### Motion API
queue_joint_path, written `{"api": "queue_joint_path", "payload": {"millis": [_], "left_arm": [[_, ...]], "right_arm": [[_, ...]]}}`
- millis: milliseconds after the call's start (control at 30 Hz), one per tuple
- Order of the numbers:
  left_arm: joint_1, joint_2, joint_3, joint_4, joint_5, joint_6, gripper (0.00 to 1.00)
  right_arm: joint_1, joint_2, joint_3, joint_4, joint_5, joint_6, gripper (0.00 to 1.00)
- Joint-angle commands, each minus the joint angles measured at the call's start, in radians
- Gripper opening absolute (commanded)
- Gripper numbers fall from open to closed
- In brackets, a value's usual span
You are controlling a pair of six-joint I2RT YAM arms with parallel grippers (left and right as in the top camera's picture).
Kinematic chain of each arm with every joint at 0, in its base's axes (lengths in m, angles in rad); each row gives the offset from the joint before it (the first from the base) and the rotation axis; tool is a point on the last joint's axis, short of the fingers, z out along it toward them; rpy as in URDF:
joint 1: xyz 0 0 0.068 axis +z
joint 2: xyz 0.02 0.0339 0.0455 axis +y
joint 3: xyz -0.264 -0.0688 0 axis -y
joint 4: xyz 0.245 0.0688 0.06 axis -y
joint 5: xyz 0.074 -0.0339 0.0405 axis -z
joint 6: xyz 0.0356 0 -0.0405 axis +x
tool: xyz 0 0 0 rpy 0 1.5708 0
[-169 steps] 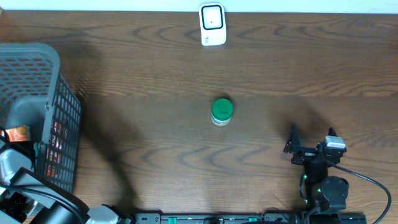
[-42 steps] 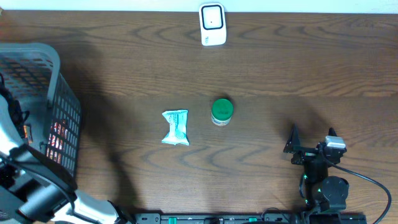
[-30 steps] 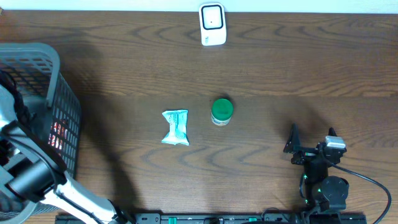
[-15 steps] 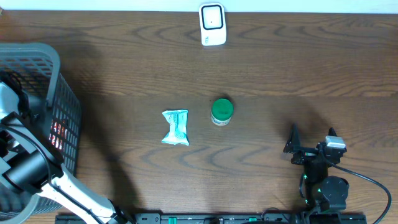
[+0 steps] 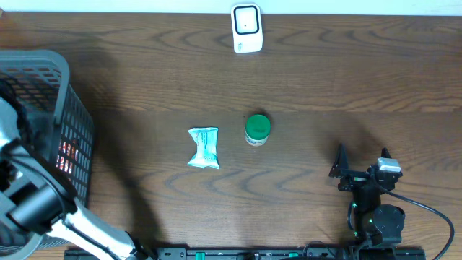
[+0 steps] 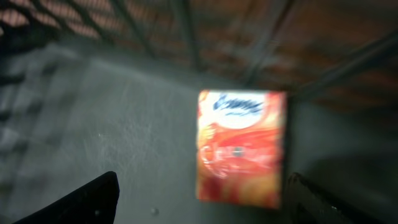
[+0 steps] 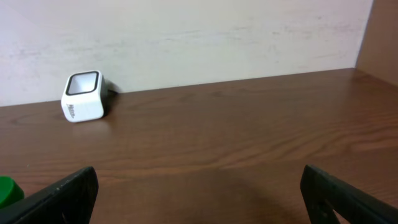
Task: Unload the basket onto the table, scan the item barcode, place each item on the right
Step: 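Return the left gripper to the basket and grasp the Kleenex pack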
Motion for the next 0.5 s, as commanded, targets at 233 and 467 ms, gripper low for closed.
{"api": "queue_joint_path", "payload": {"millis": [233,467], "left_arm": [[0.005,-0.034,-0.007,0.026,-0.006,0.048,0.86],[0.005,0.044,-0.009,0.06,0.052,0.047,0.86]], "right_arm": [[0.006,-0.001,-0.001,-0.004,0.012,-0.013,0.99],[0.006,-0.001,-0.001,-0.004,0.012,-0.013,0.99]]}}
